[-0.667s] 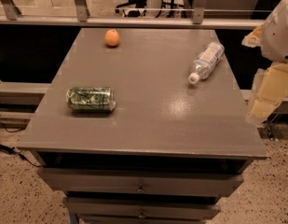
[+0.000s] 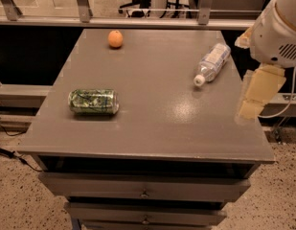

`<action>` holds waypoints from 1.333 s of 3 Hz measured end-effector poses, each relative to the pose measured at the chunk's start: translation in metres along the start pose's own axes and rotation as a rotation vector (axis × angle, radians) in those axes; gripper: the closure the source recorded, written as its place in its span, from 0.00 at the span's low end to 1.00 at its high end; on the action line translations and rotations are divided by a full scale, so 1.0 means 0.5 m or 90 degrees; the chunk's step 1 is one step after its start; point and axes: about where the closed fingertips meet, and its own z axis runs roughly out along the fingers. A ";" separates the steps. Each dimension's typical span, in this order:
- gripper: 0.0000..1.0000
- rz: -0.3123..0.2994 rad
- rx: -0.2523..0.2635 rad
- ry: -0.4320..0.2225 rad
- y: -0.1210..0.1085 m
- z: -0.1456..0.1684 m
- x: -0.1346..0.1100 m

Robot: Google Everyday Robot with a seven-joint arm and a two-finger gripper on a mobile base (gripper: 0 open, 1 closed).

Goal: Place green can upright

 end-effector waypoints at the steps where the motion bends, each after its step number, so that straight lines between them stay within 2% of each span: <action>1: 0.00 -0.012 -0.007 -0.025 -0.016 0.059 -0.094; 2: 0.00 -0.032 -0.008 -0.057 -0.034 0.127 -0.208; 3: 0.00 -0.051 -0.007 -0.083 -0.049 0.179 -0.301; 4: 0.00 -0.064 -0.022 -0.111 -0.052 0.227 -0.392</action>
Offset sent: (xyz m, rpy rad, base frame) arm 0.0975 0.1775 -0.0543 0.1204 -0.0406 0.1288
